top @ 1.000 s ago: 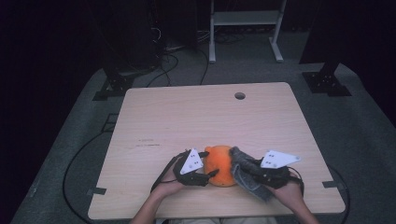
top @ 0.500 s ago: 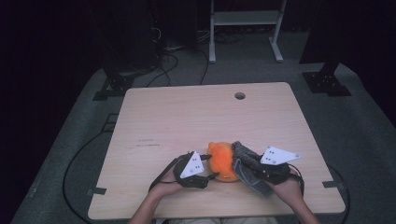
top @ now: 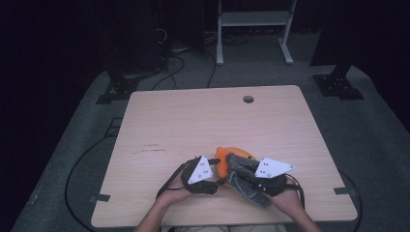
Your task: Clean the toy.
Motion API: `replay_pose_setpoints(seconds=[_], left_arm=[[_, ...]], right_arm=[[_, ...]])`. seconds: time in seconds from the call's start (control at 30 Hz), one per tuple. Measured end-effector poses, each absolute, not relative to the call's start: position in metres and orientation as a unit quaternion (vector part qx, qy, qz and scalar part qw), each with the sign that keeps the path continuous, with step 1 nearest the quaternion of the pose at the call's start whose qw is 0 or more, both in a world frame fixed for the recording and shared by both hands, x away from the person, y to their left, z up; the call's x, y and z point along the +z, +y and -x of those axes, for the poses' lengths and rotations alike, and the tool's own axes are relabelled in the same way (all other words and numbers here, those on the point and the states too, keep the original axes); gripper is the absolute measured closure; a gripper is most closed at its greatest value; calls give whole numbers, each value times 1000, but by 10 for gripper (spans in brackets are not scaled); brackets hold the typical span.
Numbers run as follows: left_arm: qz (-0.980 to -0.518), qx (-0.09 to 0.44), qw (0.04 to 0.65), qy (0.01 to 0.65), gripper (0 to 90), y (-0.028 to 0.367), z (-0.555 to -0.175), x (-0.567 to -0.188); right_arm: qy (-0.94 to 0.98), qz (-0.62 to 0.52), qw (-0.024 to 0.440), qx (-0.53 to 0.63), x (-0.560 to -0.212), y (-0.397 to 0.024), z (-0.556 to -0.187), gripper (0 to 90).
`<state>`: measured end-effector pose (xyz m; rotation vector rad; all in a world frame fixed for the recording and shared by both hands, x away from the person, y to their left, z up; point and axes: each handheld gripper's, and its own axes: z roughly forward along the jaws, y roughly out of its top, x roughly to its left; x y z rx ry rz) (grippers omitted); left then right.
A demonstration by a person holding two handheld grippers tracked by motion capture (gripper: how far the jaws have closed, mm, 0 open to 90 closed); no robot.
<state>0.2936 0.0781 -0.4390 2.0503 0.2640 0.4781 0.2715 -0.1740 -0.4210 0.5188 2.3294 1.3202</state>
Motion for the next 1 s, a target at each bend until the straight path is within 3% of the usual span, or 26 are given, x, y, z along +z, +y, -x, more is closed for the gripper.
replay_pose_setpoints(seconds=[0.2, 0.3, 0.43, 0.6, 0.87, 1.0], left_arm=[[-854, 204, 463, 119, 390, 79, -297, -446], [-843, 181, 493, 115, 320, 78, -295, -442], [-823, 196, 522, 109, 309, 71, -289, -432], [-836, 204, 496, 119, 350, 69, -292, -437], [-856, 196, 464, 118, 355, 70, -296, -448], [-827, 186, 517, 115, 311, 74, -293, -440]], right_arm=[[829, -220, 215, 467, -423, -205, -275, 740], [820, -241, 199, 479, -425, -218, -278, 740], [825, -232, 197, 477, -424, -210, -278, 740], [834, -210, 199, 469, -426, -197, -273, 740], [830, -249, 182, 465, -428, -221, -282, 739], [832, -245, 181, 464, -430, -216, -281, 739]])
